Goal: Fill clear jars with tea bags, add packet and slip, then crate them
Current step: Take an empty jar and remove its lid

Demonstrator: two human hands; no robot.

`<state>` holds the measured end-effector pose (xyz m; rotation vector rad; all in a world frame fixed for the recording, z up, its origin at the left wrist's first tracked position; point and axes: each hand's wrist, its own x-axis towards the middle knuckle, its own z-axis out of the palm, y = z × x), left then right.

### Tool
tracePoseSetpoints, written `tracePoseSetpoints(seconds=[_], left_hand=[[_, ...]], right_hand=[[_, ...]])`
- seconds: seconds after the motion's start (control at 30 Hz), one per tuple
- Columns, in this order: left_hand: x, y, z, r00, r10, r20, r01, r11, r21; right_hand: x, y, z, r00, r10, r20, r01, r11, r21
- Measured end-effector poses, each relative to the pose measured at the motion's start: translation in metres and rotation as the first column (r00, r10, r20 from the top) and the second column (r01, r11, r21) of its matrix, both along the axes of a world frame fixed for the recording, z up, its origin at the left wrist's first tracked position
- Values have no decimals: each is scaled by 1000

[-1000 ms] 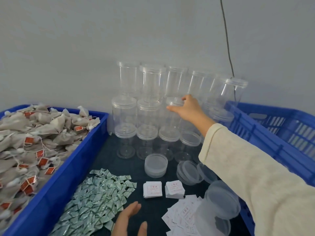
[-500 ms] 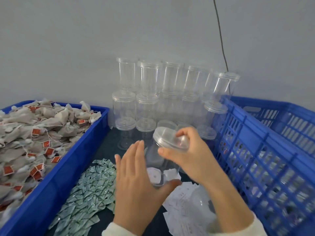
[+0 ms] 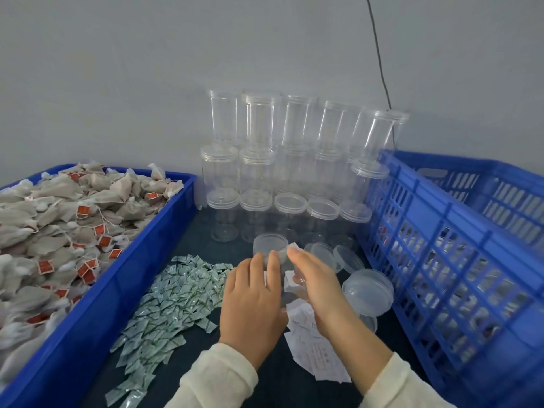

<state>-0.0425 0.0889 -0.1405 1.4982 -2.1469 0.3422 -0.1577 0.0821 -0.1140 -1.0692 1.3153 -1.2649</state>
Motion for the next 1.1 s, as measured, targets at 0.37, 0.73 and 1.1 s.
tracePoseSetpoints(seconds=[0.37, 0.73, 1.1], left_hand=[[3, -5, 0, 1000, 16, 11, -16, 1000, -14], [6, -18, -5, 974, -117, -194, 154, 970, 186], [52, -10, -9, 479, -24, -877, 796, 432, 423]], right_hand=[[3, -6, -16, 995, 41, 89, -23, 981, -193], [-12, -11, -30, 980, 35, -195, -91, 953, -288], [-54, -9, 16, 526, 646, -553, -754, 655, 48]])
